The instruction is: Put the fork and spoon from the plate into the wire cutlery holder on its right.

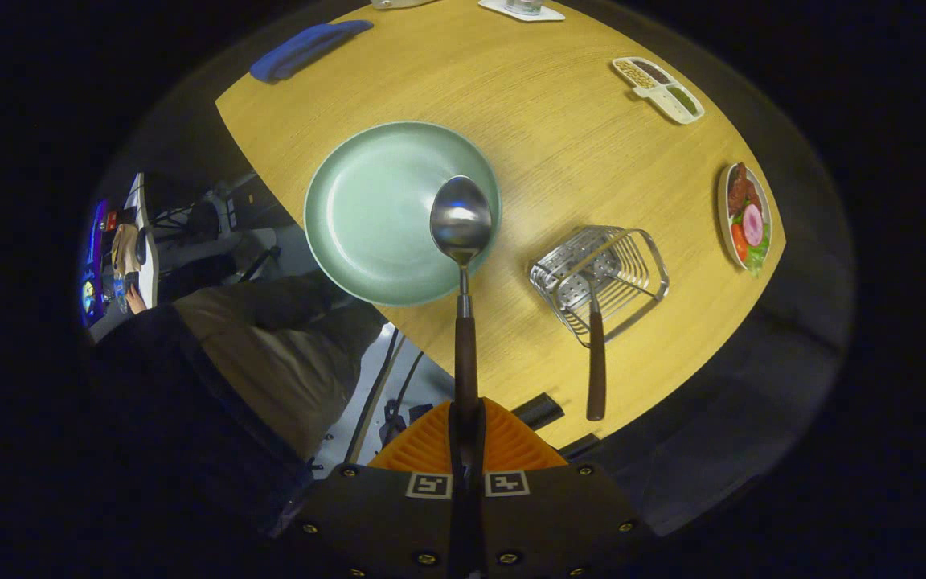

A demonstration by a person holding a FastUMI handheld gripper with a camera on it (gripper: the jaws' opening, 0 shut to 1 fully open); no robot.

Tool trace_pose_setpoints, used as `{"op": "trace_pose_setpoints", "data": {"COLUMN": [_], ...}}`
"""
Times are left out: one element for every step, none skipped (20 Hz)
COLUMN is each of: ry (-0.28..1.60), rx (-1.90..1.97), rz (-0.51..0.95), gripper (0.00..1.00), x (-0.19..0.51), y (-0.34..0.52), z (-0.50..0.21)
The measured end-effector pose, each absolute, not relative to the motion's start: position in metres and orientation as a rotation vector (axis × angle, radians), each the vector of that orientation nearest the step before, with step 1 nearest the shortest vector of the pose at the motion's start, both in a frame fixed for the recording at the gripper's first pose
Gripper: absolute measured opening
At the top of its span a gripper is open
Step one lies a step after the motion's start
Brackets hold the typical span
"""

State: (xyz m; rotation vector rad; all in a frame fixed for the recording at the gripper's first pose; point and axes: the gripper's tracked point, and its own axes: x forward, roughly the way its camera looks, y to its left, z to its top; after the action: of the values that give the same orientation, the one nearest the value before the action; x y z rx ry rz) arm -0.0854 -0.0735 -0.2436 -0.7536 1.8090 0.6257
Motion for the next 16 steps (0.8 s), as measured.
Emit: {"op": "trace_pose_setpoints", "data": {"ry": [1.810, 1.812, 1.820, 1.831, 1.837, 1.843, 1.848, 1.852, 1.861, 1.873, 1.885, 1.905, 1.923, 1.939, 1.951, 1.966], "rx": [-0.760, -0.755, -0.735, -0.718, -0.707, -0.696, -0.689, -0.688, -0.688, -0.687, -0.689, -0.694, -0.704, -0.716, -0.720, -0.721], "rz": [0.611, 0.603, 0.596, 0.591, 0.586, 0.575, 0.562, 0.551, 0.538, 0.522, 0.506, 0.489, 0.482, 0.477, 0.470, 0.467], "gripper": [0.01, 0.01, 0.01, 0.01, 0.01, 0.01, 0.01, 0.01, 0.00, 0.01, 0.01, 0.01, 0.01, 0.00, 0.01, 0.01], "x": [-0.084, -0.083, -0.085, -0.085, -0.083, -0.080, -0.078, -0.074, -0.071, -0.072, -0.069, -0.066, -0.063, -0.060, -0.058, -0.055], "y": [-0.082, -0.086, -0.090, -0.094, -0.098, -0.104, -0.111, -0.119, -0.126, -0.135, -0.141, -0.148, -0.154, -0.160, -0.163, -0.165], "z": [-0.237, -0.232, -0.227, -0.222, -0.217, -0.212, -0.208, -0.204, -0.201, -0.198, -0.195, -0.194, -0.195, -0.194, -0.196, -0.197]}}
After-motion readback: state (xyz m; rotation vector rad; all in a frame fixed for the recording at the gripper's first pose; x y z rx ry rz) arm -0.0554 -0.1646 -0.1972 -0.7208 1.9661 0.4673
